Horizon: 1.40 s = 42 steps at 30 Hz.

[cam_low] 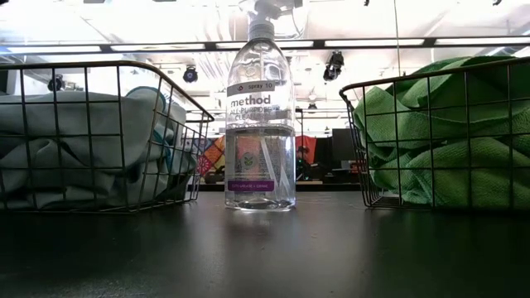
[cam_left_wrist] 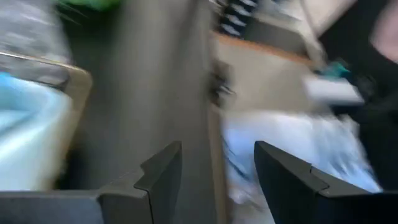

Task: Sort microfiber towel by color & place in baskets
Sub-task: Return to Home Position

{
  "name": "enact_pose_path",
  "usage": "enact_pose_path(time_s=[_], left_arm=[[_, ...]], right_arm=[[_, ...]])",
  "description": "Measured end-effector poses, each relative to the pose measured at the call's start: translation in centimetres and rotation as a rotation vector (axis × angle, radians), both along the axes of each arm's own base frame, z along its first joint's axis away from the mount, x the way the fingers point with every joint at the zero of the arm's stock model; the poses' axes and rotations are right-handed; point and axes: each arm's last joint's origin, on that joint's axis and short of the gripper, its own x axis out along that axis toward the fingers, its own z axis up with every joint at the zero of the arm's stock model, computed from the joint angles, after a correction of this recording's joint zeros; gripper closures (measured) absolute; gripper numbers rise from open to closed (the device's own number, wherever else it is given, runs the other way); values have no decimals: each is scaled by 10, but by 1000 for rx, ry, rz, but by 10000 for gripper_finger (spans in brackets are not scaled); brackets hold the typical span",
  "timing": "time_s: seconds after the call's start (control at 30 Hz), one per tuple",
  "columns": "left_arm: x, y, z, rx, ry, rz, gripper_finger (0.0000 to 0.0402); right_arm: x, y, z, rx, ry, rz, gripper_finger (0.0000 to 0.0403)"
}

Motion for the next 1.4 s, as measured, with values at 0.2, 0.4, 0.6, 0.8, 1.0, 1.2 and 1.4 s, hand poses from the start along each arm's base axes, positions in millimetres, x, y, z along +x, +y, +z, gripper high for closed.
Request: enact_pose_path(time_s=[0.2,0.4,0.6,0.8,1.0,1.2,1.4], left_arm=[[11,-36,-3,-26,66,-199,216],[17,-68,-4,66,23,-384,216],[-12,-90,11,61,-201,-619,216],[-45,-97,14,52,-345,-774,216],[-54,-95,4,15,-414,-879,216],[-58,-83,-4,-47,-486,-998,216],[-54,-74,-11,-130,-549,-975,216]], right_arm=[[7,10,-10,-71,-55,98,243],[16,35,-40,-48,-155,335,243],[12,58,-61,-2,-335,652,243],[-4,52,-68,14,-381,674,243],[-20,43,-71,25,-488,657,243],[-35,35,-81,45,-543,691,243],[-50,27,-87,56,-579,690,243]])
